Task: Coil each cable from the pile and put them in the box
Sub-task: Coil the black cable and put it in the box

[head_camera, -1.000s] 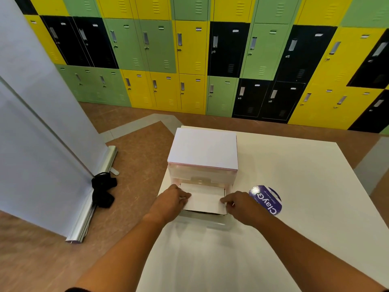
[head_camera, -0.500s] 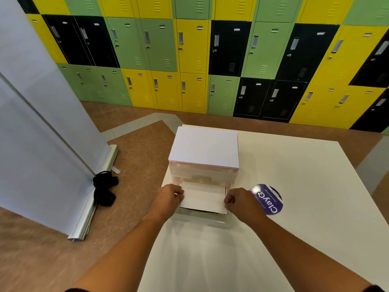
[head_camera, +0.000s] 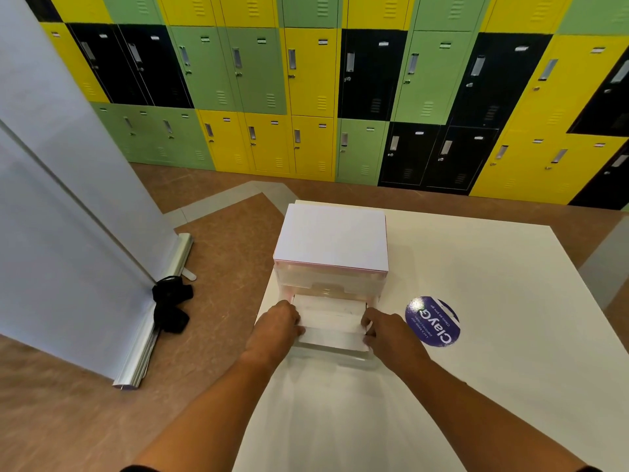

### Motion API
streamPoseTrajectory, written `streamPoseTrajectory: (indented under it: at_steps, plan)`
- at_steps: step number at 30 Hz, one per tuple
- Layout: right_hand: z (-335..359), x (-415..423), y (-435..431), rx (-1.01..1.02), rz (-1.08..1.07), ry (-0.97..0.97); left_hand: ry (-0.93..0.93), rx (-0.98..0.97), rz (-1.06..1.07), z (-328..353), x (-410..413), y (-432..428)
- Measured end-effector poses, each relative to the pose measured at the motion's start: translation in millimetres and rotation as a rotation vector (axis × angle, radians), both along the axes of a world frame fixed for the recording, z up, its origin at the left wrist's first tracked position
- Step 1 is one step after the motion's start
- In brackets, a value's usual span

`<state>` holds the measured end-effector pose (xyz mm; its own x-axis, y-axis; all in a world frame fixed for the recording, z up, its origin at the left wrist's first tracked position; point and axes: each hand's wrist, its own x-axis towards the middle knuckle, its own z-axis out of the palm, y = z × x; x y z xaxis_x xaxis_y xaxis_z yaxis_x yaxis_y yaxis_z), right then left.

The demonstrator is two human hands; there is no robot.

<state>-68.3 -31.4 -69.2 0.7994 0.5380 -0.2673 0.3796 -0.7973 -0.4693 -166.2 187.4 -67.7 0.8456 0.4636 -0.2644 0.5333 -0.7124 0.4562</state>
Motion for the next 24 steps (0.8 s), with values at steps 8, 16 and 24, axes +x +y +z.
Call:
streamPoseTrajectory:
  at_steps: [8,16,24]
  plan:
    - [-6.2,-3.3,-0.1,-0.052,0.067,-0.064,0.008,0.056,-0.028,2.4,1.1,-5.4]
    - [-1.1,-5.4,-4.9,-0.019,0.101,-0.152,0.013,0.089,-0.043,2.8,3.0,-6.0]
    - [-2.5,-2.1,-8.0,0.069,-0.091,-0.092,0.022,0.091,-0.029,1.4,3.1,-6.0]
